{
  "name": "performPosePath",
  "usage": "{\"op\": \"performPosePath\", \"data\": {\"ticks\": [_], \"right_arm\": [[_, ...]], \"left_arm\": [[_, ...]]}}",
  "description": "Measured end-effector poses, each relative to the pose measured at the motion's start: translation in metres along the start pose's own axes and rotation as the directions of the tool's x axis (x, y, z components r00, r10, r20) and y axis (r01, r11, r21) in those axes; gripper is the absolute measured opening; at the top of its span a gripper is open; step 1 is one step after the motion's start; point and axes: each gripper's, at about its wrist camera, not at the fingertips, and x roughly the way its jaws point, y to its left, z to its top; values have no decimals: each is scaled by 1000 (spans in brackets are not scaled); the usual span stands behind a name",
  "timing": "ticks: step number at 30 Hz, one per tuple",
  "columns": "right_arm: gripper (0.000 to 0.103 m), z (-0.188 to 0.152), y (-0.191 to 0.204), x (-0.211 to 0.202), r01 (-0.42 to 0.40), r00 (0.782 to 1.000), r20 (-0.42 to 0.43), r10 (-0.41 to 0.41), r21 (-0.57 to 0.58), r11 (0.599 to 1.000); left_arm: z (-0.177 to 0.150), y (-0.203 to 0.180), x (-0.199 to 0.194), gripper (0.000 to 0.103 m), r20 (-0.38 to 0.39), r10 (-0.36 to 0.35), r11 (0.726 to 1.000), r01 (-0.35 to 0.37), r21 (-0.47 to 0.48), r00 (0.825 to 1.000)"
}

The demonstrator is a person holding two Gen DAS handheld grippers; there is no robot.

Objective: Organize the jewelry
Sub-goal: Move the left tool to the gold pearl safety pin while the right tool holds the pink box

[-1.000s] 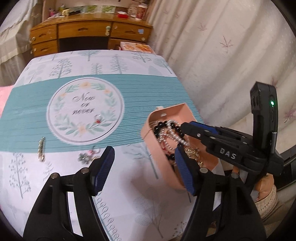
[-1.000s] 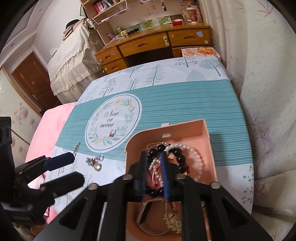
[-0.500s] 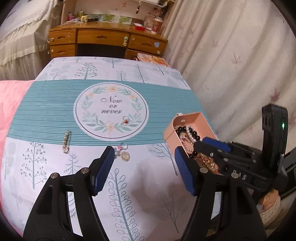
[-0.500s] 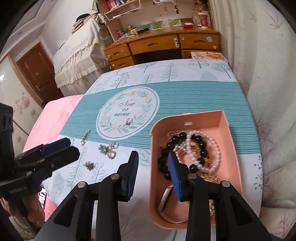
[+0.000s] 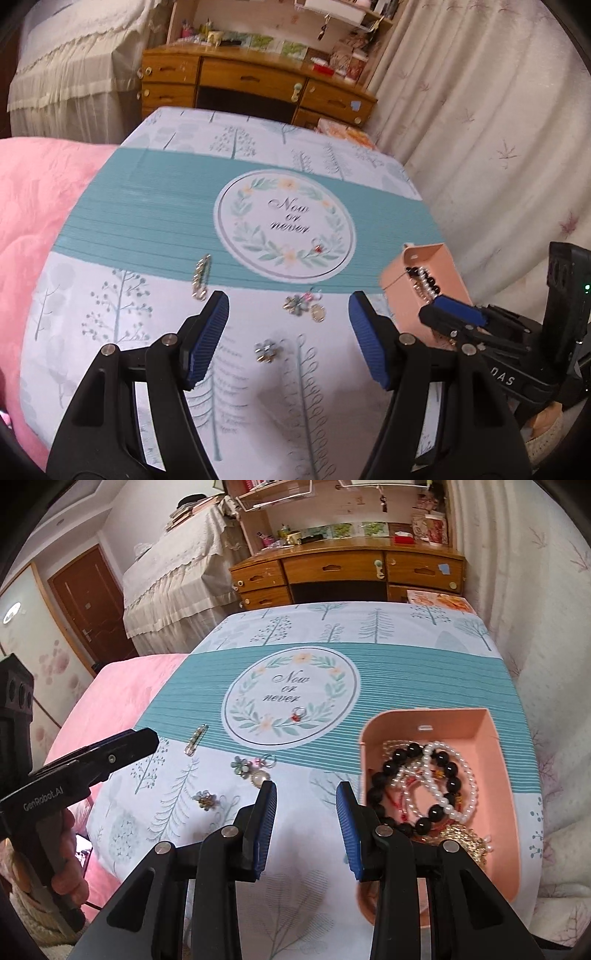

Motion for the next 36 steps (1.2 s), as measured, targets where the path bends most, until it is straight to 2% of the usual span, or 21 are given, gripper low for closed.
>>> {"op": "performPosePath", "data": {"ticks": [6, 9, 13, 19, 23, 30, 36], "right_arm": [[34, 8, 14, 5, -7, 1000, 3, 7, -15, 1000], [34, 16, 22, 9, -13, 1000, 8, 13, -26, 1000], [34, 26, 35, 13, -21, 1000, 16, 22, -49, 999], [34, 40, 46, 27, -42, 999, 4, 43, -59, 997], [35, 41, 50, 43, -50, 999, -24, 49, -71, 996], [35, 32, 61, 76, -85, 994, -76, 76, -124, 989], [35, 19, 72, 100, -130, 988, -101, 113, -184, 974]], "left_arm": [[5, 24, -5, 65, -11, 24, 999, -24, -25, 1000], [11, 39, -12, 65, 20, 37, 999, -36, -28, 999], [21, 59, -20, 65, 54, 88, 995, -86, -42, 995], [32, 99, -13, 65, 20, 157, 981, -154, -120, 987], [28, 107, 0, 65, -10, 189, 977, -189, -96, 982], [19, 111, 35, 65, -75, 144, 984, -151, -94, 987], [15, 99, 58, 65, -92, 134, 989, -139, -45, 987]]}}
